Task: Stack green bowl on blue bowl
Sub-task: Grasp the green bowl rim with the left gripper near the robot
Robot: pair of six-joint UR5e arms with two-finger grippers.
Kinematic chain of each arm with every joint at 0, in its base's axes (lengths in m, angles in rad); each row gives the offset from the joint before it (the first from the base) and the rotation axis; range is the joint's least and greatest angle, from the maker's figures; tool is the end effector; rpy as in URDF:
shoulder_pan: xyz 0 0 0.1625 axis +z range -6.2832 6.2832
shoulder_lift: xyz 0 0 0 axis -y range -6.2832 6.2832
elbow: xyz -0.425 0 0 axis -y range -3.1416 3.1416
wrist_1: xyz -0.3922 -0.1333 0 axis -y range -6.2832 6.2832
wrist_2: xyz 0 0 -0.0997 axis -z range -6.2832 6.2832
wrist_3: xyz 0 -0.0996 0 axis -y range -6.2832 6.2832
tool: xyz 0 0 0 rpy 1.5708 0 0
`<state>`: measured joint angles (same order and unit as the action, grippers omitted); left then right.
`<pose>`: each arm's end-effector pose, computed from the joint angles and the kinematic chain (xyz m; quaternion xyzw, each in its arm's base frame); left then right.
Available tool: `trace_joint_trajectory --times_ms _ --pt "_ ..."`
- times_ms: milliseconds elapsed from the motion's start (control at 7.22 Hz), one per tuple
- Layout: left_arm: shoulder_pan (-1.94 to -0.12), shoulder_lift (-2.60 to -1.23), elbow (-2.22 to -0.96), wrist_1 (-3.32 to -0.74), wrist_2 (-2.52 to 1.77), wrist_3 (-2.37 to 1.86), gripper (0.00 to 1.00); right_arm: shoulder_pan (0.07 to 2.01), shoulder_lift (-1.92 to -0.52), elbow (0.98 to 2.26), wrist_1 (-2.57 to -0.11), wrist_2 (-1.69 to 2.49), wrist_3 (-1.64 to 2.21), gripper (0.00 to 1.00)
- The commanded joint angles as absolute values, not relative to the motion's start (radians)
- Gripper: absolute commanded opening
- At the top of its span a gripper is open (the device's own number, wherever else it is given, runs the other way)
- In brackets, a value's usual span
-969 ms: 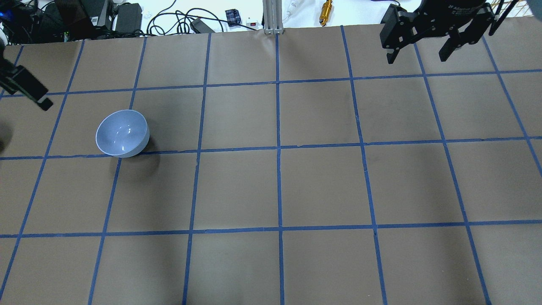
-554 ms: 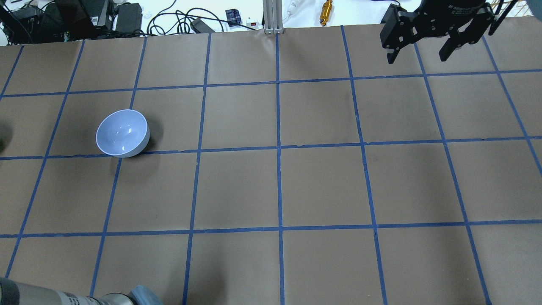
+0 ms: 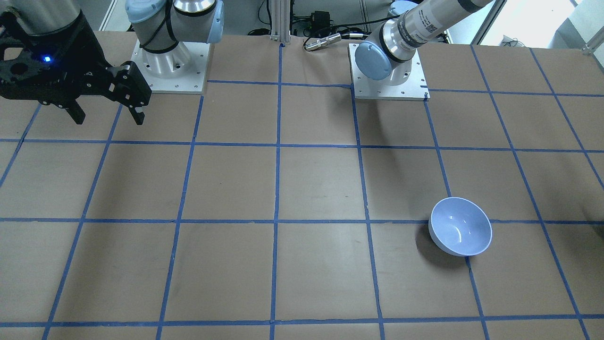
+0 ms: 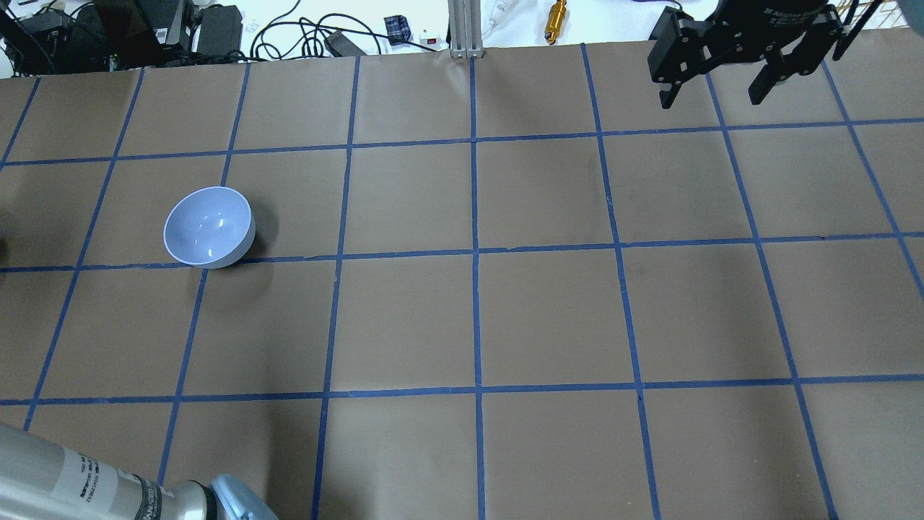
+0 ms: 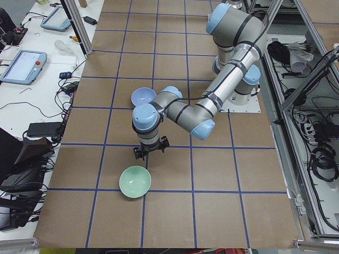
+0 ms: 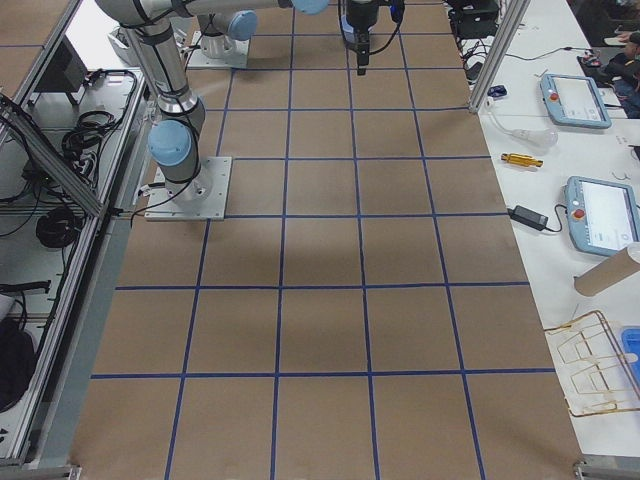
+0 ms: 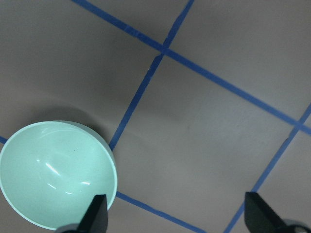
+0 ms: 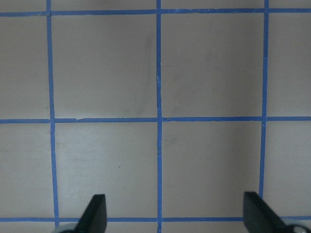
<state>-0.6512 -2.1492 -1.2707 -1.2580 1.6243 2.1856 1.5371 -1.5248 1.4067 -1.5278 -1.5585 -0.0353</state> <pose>0.4891 -0.5337 0.3147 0.5909 0.8061 0.0264 0.0177 0.1171 -0.5201 0.5414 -0.0010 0.9993 -0.0377 0.0048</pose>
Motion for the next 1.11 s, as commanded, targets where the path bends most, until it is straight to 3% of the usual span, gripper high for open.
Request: trace_joint_trajectory --times_ms 0,554,692,831,969 --pt "-0.631 -2.293 -1.172 -1.218 1.553 2.345 1.00 1.537 -1.525 1.407 -1.528 -1.557 -0.035 1.00" --pt "-0.589 -2.399 -1.167 -1.129 1.551 2.491 1.00 1.537 -1.525 1.407 -1.528 -1.557 -0.035 1.00" --pt "-0.589 -2.404 -1.173 -1.131 1.549 2.493 0.89 1.537 -1.525 1.407 -1.528 -1.557 -0.035 1.00" --pt "-0.589 -2.402 -1.167 -1.131 1.551 2.502 0.71 1.537 -1.526 1.407 -1.528 -1.557 -0.035 1.00" --pt "-0.589 -2.389 -1.172 -1.131 1.549 2.523 0.40 1.537 -1.525 1.407 -1.528 -1.557 -0.035 1.00"
